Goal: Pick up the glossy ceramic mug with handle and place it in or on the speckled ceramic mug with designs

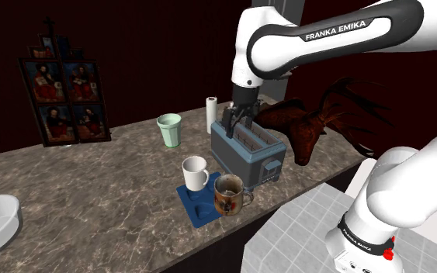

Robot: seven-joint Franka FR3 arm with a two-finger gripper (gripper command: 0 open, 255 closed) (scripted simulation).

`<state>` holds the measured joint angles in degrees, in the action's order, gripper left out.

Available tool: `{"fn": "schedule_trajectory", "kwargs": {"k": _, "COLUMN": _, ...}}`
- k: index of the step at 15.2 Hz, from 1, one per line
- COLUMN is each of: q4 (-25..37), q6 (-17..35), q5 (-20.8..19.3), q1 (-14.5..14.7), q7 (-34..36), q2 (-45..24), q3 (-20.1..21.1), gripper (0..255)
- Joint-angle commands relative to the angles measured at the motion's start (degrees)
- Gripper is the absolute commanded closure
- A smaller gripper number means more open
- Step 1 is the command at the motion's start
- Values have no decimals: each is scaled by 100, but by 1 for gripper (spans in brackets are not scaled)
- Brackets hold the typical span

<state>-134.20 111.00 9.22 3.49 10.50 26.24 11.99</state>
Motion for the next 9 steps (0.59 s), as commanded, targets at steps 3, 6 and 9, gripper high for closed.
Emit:
{"fn": "schedule_trajectory", "kwargs": {"k": 3, "q4": 151, "q6": 687, "q5": -86, "q1": 14, "q7": 165, "q2": -818, "q3": 245, "gripper": 0}}
{"fn": "schedule_trajectory", "kwargs": {"k": 6, "q4": 336, "q6": 1115, "q5": -219, "q1": 30, "q7": 339, "q2": -1431, "q3": 418, "gripper": 0}}
{"fn": "schedule_trajectory", "kwargs": {"k": 9, "q4": 587, "q6": 1493, "q5": -424, "q1": 53, "q7": 548, "q2": -2073, "q3": 565, "gripper": 0}}
